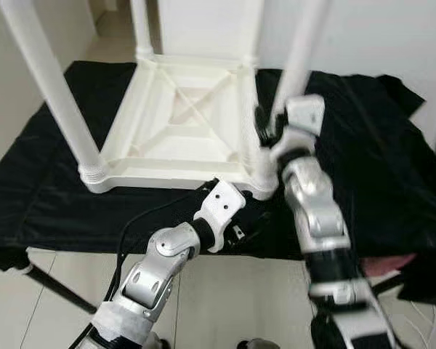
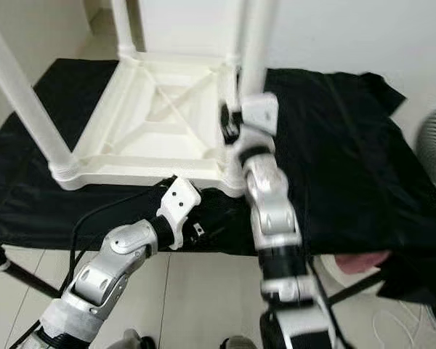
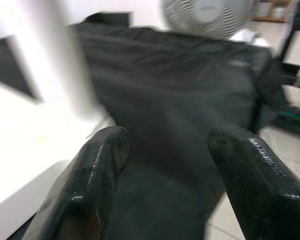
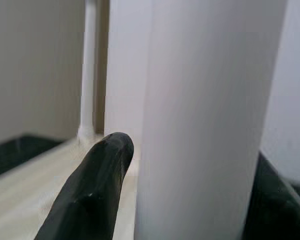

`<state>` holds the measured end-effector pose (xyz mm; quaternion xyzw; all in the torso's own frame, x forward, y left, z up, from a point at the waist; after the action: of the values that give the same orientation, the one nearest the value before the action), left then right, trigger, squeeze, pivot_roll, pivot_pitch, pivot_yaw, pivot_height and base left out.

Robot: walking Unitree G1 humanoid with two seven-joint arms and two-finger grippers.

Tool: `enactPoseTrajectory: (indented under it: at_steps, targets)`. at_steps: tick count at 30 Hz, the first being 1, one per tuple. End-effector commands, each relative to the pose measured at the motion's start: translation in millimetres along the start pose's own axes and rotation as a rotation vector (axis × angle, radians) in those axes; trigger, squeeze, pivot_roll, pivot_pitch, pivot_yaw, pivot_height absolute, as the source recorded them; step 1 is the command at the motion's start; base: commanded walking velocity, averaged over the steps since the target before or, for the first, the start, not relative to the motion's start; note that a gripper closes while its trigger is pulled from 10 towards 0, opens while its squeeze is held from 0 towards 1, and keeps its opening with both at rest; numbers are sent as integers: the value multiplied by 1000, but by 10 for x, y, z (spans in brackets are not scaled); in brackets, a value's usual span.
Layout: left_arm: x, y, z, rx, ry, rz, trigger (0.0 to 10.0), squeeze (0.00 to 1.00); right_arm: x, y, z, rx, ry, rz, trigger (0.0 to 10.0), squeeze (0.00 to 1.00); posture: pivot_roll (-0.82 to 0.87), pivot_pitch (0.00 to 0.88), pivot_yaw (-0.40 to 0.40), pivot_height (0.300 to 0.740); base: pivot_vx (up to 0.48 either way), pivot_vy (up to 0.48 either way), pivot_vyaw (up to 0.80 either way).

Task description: Building children table

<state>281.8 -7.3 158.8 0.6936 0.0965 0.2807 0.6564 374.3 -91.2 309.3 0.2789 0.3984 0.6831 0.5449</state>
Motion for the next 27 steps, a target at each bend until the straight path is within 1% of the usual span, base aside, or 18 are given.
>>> enactPoseTrajectory:
  at_steps: [1,3,5,6,7,8,13,17,20,21,22,25,27]
  targets:
    - [25,-29,-9,13,27,4,10000,0,26,177,66,-69,29,5,10000,0,-92,47,-2,740,0,0,0]
    - [25,-38,-19,16,28,5,10000,0,14,375,121,-134,43,-2,10000,0,-84,52,-8,740,0,0,0]
    - [25,-38,-19,16,28,5,10000,0,14,375,121,-134,43,-2,10000,0,-84,52,-8,740,0,0,0]
    - [24,-46,-24,18,29,4,10000,0,13,452,131,-159,52,6,10000,0,-84,52,-8,740,0,0,0]
    - [24,-46,-24,18,29,4,10000,0,13,452,131,-159,52,6,10000,0,-84,52,-8,740,0,0,0]
    - [23,-54,-26,20,31,4,10000,0,20,516,132,-182,61,6,10000,0,-84,52,-8,740,0,0,0]
    - [10,-48,-11,16,31,0,10000,0,31,588,120,-208,77,12,10000,0,-87,51,-10,740,0,0,0]
    - [13,-42,-3,14,30,1,10000,0,20,599,118,-213,79,13,10000,0,-93,47,-7,740,0,0,0]
    - [15,-40,1,12,25,5,10000,0,-34,631,105,-235,66,44,10000,0,-93,47,-7,740,0,0,0]
    - [14,-40,1,12,24,5,10000,0,-94,643,87,-248,36,73,10000,0,-93,47,-7,740,0,0,0]
    - [14,-40,1,12,24,5,10000,0,-94,643,87,-248,36,73,10000,0,-93,47,-7,740,0,0,0]
    - [10,-41,0,12,21,4,10000,0,-246,630,34,-251,-37,146,10000,0,-100,50,2,740,0,0,0]
    - [9,-40,0,12,20,3,10000,0,-266,622,26,-248,-44,154,10000,0,-100,50,2,740,0,0,0]
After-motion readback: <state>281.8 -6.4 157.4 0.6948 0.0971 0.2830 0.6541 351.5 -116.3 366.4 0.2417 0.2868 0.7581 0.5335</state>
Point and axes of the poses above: a point about 5 cm out from each wrist's last joint towards the gripper, its own z axis pointing out of the wrist towards the gripper, its own y axis along the axis of the wrist's last joint, x = y × z, the point moved 4 cm from there along z, pointing out of the wrist towards the gripper, and after that the axes turned 6 degrees about z, right-handed, at the moved point
